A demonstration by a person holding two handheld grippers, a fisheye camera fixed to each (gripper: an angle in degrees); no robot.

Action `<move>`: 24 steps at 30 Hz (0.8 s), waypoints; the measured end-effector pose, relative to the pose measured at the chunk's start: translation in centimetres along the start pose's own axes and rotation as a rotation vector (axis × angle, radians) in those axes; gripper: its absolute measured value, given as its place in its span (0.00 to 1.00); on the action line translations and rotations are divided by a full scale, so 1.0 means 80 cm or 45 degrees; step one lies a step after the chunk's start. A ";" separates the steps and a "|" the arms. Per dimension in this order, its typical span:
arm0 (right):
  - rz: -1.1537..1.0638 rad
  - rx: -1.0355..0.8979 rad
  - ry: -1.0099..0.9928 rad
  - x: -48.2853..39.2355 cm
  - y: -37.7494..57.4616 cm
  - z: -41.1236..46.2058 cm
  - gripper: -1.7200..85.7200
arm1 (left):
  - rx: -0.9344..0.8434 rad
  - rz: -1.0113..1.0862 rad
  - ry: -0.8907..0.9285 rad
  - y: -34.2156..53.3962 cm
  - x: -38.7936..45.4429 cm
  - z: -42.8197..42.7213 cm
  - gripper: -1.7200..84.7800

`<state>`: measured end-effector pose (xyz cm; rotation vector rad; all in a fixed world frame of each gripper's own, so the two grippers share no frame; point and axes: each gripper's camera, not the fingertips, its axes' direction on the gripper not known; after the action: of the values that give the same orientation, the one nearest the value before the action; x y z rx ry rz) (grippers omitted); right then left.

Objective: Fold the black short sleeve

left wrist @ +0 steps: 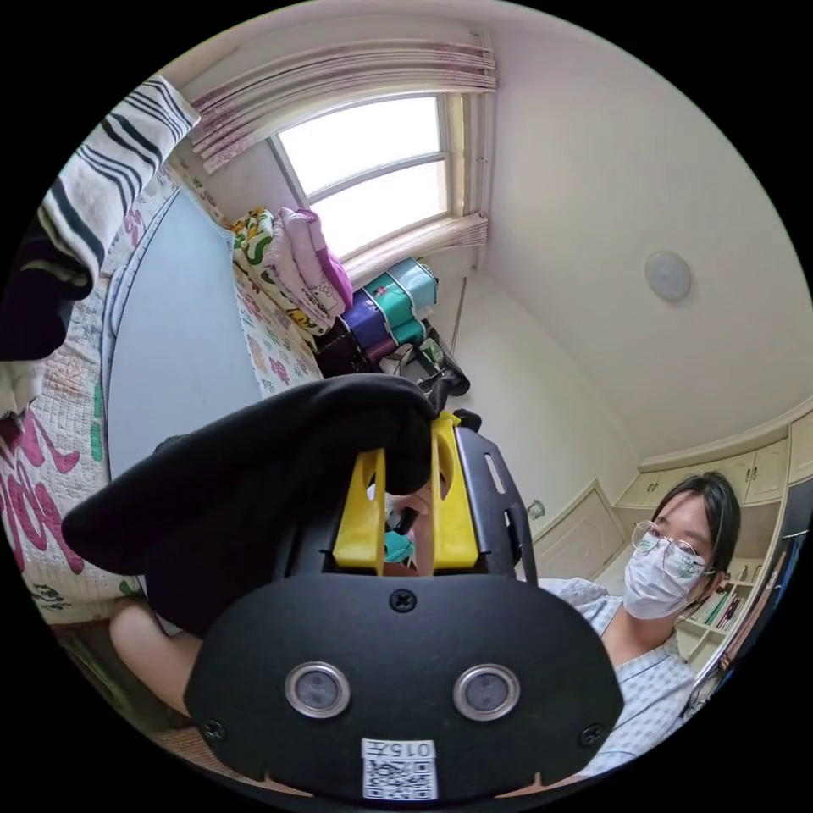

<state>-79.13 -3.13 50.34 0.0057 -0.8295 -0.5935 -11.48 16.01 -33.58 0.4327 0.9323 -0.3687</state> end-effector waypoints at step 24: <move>0.032 0.013 0.105 0.002 -0.101 -0.152 0.02 | -0.222 0.134 -0.284 -0.024 0.107 0.053 0.10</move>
<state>-74.59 -12.68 40.26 0.0287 -0.7514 -0.5621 -4.85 11.25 -38.85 0.2727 0.7149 -0.2319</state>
